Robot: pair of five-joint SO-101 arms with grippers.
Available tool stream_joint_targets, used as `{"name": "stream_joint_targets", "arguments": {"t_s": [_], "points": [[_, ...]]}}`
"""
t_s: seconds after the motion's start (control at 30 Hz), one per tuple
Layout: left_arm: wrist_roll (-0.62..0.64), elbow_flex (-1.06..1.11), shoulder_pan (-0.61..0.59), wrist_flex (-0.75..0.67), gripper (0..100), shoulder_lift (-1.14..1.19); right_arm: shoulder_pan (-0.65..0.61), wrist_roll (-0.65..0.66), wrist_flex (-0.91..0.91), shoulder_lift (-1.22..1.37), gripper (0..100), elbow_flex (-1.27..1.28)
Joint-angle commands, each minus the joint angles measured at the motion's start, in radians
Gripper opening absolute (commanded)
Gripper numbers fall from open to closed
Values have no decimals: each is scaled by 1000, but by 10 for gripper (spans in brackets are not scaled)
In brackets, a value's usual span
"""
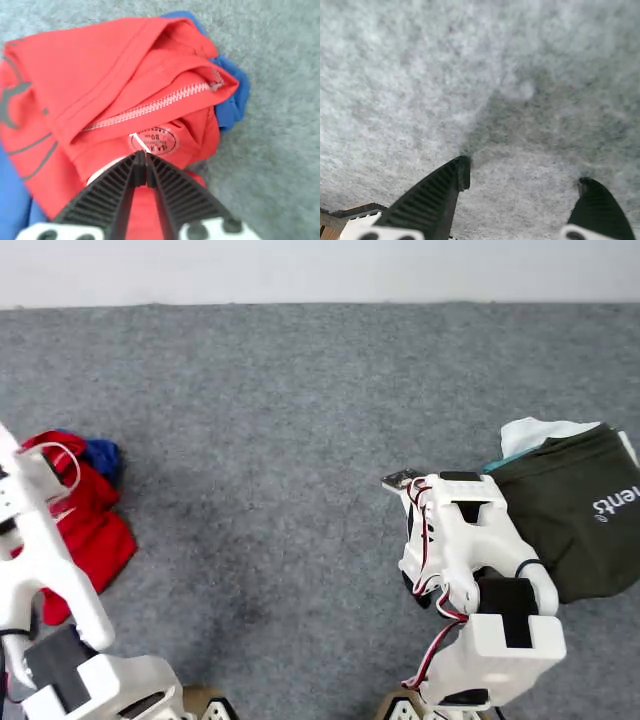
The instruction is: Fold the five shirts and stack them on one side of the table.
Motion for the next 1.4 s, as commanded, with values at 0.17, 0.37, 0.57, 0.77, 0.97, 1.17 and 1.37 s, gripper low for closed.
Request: {"name": "stream_joint_targets", "arguments": {"t_s": [0.17,0.37,0.57,0.77,0.97,1.17,1.37], "points": [[17,-51,146,161,178,57,-15,28,-70,16,318,25],[21,-58,140,9,177,296,-15,28,-70,16,318,25],[25,-156,52,46,176,427,-15,28,-70,16,318,25],[20,-420,81,404,176,428,-15,28,-70,16,318,25],[23,-547,66,465,177,439,-15,28,-70,16,318,25],[20,-539,31,353,177,525,-15,28,-70,16,318,25],[23,-587,28,319,177,695,-15,28,-70,16,318,25]]}}
